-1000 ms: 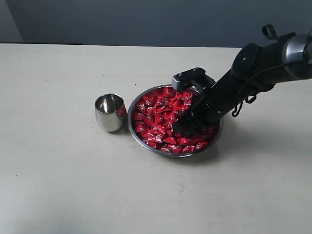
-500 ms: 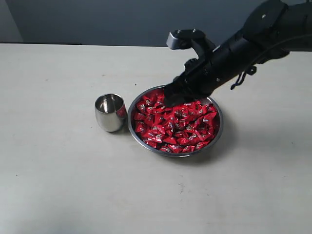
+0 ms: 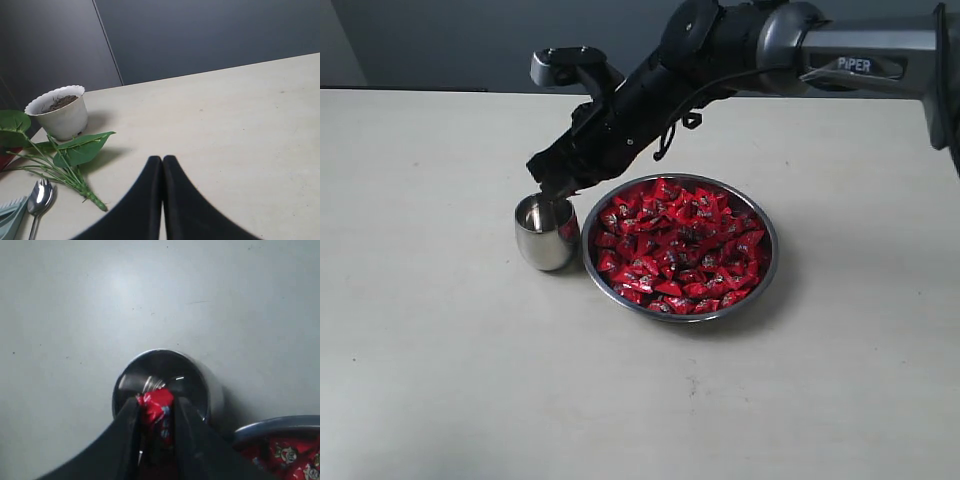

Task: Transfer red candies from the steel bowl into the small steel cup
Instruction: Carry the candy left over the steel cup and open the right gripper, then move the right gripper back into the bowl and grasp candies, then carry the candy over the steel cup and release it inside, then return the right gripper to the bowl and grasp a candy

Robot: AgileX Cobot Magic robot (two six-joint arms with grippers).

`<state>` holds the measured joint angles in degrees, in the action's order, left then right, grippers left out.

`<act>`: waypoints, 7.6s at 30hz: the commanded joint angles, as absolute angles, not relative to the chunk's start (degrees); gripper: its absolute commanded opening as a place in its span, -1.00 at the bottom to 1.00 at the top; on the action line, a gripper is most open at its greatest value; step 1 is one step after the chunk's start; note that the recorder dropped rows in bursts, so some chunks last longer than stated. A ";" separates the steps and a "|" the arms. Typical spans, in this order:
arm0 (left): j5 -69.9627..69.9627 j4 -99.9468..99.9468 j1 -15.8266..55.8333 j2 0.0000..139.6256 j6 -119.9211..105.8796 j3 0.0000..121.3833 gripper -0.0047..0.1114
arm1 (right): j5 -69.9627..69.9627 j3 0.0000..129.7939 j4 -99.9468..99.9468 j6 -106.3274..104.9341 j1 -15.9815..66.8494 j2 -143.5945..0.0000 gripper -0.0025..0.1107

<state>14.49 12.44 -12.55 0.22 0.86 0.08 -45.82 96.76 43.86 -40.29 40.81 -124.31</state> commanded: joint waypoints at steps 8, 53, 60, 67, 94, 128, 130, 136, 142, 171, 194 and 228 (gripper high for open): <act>13.72 12.69 -12.39 0.00 1.07 0.00 -0.91 | -47.41 98.57 45.52 -36.53 40.64 -126.28 -0.14; 13.72 12.69 -12.39 0.00 1.07 0.00 -0.91 | -58.10 89.34 21.08 -22.12 35.00 -124.25 -0.91; 13.72 12.69 -12.39 0.00 1.07 0.00 -0.91 | -58.24 89.45 21.23 -22.02 35.00 -117.77 -0.90; 13.72 12.69 -12.39 0.00 1.07 0.00 -0.91 | -58.00 89.45 23.97 -22.02 35.00 -115.51 -0.90; 13.72 12.69 -12.39 0.00 1.07 0.00 -0.91 | -53.57 89.45 30.07 -22.13 35.00 -124.82 -0.81; 13.72 12.69 -12.39 0.00 1.07 0.00 -0.91 | -49.30 89.45 20.81 -17.73 40.73 -124.78 -0.19; 13.72 12.69 -12.39 0.00 1.07 0.00 -0.91 | -49.15 89.45 20.94 -17.18 41.00 -125.52 -0.24; 13.72 12.69 -12.39 0.00 1.07 0.00 -0.91 | -48.14 89.45 16.23 -12.63 41.30 -124.12 -0.96; 13.72 12.69 -12.39 0.00 1.07 0.00 -0.91 | -48.14 89.45 15.03 -12.63 41.30 -119.04 -0.95; 13.72 12.69 -12.39 0.00 1.07 0.00 -0.91 | -50.44 104.39 28.41 -21.04 44.67 -127.40 -0.95; 13.72 12.69 -12.39 0.00 1.07 0.00 -0.91 | -54.75 104.25 20.56 -18.19 39.18 -121.29 -0.17; 13.72 12.69 -12.39 0.00 1.07 0.00 -0.91 | -53.17 90.00 17.83 -18.47 35.33 -125.54 -0.23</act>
<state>14.49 12.44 -12.55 0.22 0.86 0.08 -54.10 90.20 17.70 -18.17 35.59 -125.71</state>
